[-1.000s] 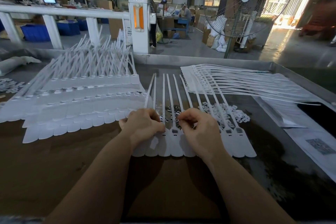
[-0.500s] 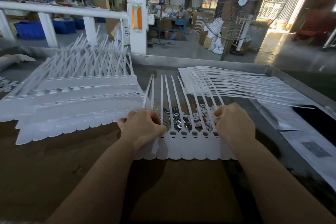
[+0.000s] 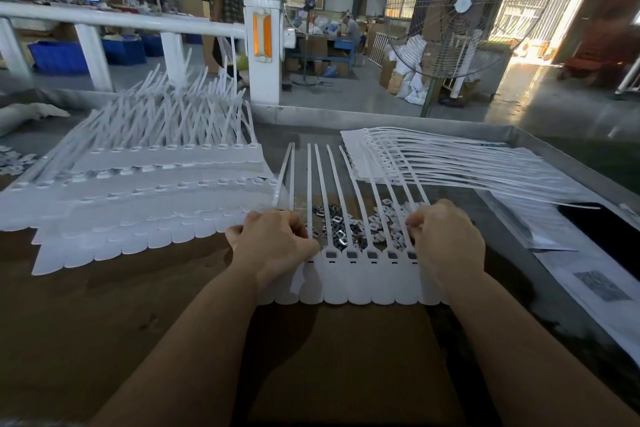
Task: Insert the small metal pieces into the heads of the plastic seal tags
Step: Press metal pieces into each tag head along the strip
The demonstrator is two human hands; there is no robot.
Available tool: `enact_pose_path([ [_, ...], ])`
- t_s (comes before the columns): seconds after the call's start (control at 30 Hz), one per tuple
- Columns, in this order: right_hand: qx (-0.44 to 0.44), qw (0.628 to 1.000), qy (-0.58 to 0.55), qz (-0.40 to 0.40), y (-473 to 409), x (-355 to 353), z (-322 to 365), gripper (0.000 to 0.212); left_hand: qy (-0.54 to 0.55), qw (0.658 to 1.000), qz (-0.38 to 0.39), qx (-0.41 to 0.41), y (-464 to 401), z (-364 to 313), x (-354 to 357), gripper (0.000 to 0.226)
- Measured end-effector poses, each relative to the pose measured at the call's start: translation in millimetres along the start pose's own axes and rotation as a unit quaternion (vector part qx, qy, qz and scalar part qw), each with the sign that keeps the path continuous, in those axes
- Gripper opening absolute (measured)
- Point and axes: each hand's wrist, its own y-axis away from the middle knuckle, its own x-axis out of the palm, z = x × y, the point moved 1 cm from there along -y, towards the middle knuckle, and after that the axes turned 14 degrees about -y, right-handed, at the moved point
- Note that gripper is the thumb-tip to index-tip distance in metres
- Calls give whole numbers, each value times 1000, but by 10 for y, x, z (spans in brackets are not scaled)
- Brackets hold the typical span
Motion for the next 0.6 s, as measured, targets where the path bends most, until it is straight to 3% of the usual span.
enact_pose_path([
  [0.23,-23,999,-3,-34,-23,-1,-41,23,-3,1000,-6,-5,16,-6,-26,15],
  [0.37,-46,985,-160,-38,9,-55,110,21,8,1000,-12,-2,27,-13,-49,14],
  [0.6,-110,942,-308,77,204,70,429,14,29,997,-70,14,80,-70,-112,9],
])
